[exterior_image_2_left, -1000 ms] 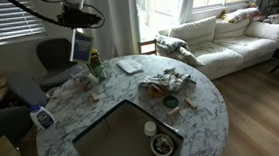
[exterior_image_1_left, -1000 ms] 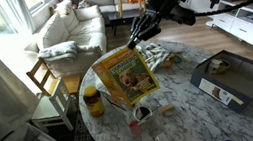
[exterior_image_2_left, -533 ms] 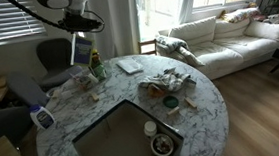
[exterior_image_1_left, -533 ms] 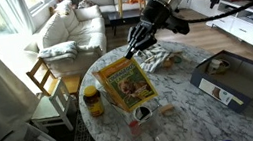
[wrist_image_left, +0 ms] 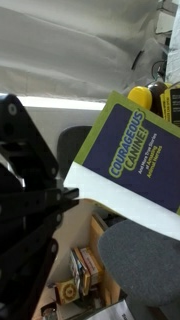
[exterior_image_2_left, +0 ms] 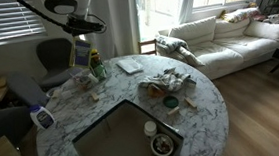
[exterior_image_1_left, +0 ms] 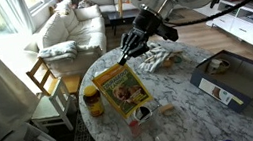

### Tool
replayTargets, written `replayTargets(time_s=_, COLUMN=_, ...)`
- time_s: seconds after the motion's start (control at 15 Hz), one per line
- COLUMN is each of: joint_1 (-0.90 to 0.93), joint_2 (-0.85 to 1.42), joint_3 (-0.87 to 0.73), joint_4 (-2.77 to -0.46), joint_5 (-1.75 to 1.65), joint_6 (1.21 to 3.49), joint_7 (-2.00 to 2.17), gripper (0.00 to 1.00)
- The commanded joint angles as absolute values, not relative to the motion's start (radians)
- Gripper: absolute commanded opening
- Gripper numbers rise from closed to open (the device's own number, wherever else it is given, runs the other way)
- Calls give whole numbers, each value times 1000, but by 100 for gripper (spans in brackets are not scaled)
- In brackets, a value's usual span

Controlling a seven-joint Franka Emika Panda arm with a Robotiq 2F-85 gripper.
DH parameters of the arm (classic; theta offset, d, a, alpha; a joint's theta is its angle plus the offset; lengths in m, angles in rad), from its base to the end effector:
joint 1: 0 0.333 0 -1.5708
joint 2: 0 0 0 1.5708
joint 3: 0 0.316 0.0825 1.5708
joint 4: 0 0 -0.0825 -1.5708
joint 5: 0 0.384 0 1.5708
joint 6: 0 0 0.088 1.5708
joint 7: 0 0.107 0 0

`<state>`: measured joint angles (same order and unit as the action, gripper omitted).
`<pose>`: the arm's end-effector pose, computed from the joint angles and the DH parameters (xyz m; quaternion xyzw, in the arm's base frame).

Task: Put the yellow book in the storage box

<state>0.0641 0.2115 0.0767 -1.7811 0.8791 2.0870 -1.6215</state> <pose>0.6249 0.1240 0.4618 -0.7222 -0.5718 -0.2918 0.2574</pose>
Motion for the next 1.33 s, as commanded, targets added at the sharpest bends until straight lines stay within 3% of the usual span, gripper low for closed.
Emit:
replayTargets(time_s=0.0, joint_1=45, joint_2=281, joint_3=97, joint_4=-1707, joint_5=899, joint_6=2085, joint_7=-1693, gripper=0)
replayTargets(time_s=0.73, joint_1=48, joint_2=275, joint_3=98, joint_4=-1714, joint_5=878, joint_6=2088, joint_7=-1665, gripper=0)
replayTargets(time_s=1.27, joint_1=-14, joint_2=378, joint_3=106, joint_4=-1611, joint_5=922, joint_6=1997, joint_7=-1876, gripper=0)
